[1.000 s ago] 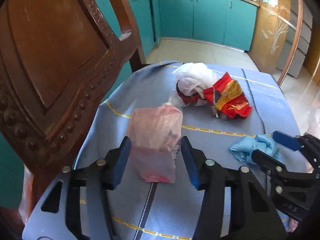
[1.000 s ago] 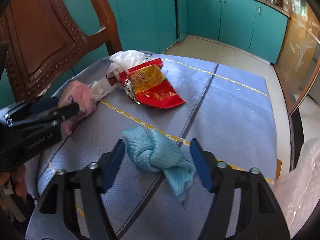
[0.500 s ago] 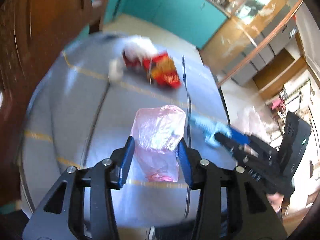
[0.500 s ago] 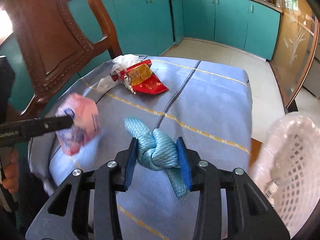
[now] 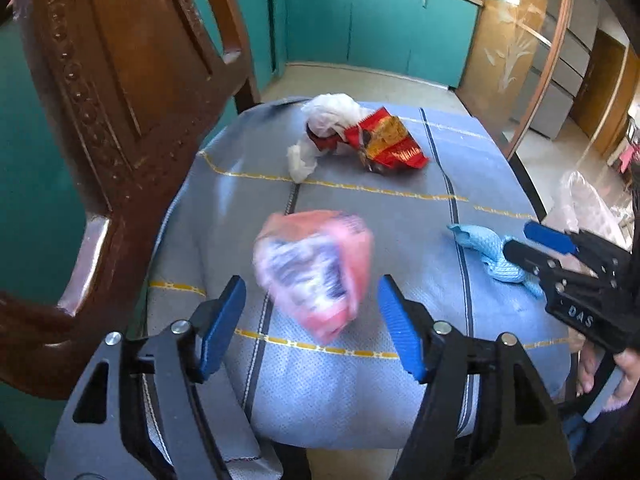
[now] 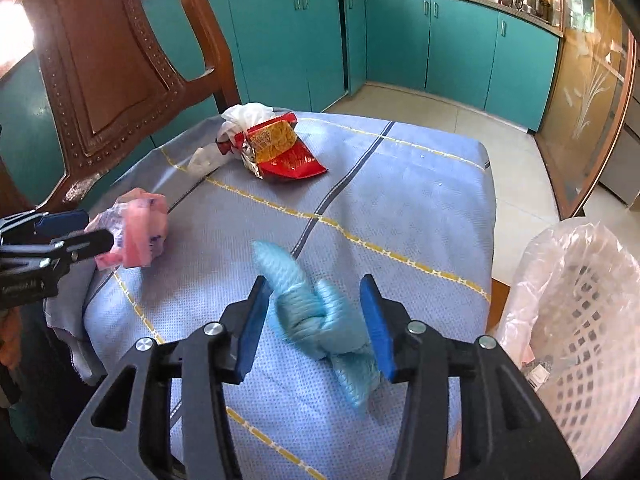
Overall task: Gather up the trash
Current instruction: 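Close the left gripper on the pink plastic bag and lift it while the right holds the rag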
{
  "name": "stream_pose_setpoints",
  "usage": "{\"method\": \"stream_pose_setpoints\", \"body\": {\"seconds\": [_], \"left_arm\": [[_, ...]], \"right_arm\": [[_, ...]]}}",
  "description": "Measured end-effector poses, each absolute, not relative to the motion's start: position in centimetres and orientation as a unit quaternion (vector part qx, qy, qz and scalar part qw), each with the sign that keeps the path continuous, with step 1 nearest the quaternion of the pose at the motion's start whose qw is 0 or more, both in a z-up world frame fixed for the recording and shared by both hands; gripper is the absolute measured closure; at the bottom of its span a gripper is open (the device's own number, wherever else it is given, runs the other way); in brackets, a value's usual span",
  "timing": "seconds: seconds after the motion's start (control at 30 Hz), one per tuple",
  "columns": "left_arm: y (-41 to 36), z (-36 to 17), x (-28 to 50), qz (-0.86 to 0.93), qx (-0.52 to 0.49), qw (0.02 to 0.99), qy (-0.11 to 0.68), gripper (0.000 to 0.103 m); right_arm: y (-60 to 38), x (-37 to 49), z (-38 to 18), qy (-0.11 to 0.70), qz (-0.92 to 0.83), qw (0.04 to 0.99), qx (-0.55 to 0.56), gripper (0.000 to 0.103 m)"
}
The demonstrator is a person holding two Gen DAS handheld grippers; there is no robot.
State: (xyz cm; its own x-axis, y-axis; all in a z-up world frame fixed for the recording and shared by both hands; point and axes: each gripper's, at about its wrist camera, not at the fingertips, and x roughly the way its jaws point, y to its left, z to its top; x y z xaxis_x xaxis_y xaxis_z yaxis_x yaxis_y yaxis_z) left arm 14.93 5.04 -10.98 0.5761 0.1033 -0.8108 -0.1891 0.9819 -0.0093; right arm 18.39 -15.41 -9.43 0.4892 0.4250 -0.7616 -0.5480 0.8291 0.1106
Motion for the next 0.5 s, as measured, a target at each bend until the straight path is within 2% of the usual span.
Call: {"method": "stream_pose_setpoints", "body": {"seconds": [0.23, 0.5], "left_arm": [[5.6, -12.6, 15.6, 0.088, -0.060, 0.875, 0.473, 0.030], [6.4, -13.9, 16.3, 0.089, -0.081, 0.870, 0.479, 0.030]], "right_arm": [[-14.0, 18.1, -9.7, 0.411, 0.289, 0.860, -0.093, 0.045], [-13.2, 18.0, -10.3, 0.411, 0.285, 0.859, -0.110, 0.043]]}}
